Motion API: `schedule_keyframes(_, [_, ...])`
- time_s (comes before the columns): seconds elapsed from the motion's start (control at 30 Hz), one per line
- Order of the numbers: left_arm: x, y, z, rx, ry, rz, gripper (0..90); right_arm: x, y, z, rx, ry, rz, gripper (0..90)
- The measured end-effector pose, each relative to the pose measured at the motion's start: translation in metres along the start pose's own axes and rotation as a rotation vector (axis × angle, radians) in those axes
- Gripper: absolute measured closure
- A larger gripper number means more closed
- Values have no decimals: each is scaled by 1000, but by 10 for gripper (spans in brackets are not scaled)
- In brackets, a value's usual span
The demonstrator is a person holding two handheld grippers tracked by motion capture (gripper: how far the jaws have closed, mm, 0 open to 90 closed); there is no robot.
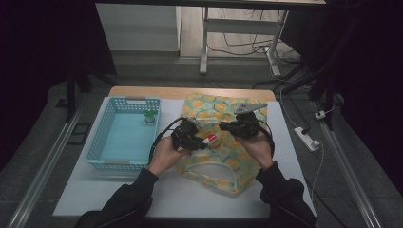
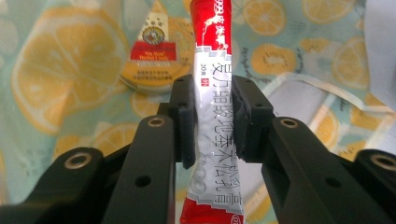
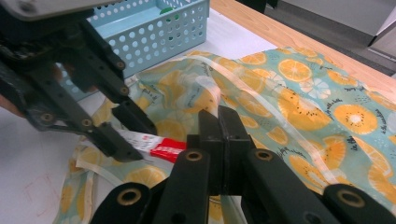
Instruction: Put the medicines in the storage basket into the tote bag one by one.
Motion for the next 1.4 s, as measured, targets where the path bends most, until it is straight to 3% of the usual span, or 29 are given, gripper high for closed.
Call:
schedule_keyframes(0.53, [15, 18, 21, 25, -37, -42, 719, 0, 3, 3, 3, -7, 1, 900])
schedule_keyframes(1.03, [22, 31, 40, 113, -90, -61, 719, -1, 4, 2, 2, -7, 4, 900])
schedule_keyframes(1.4, [24, 39, 48, 161, -100, -42, 733, -2, 7, 1, -2, -5, 13, 900])
Point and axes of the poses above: each handheld gripper's, and its own axes: y roughly forward along the jaws, x roughly out of its top, z roughly to its left, the point moved 2 cm from there along y, roughly forward along the jaws, and after that the axes turned 1 degree about y, right-handed, at the moved point
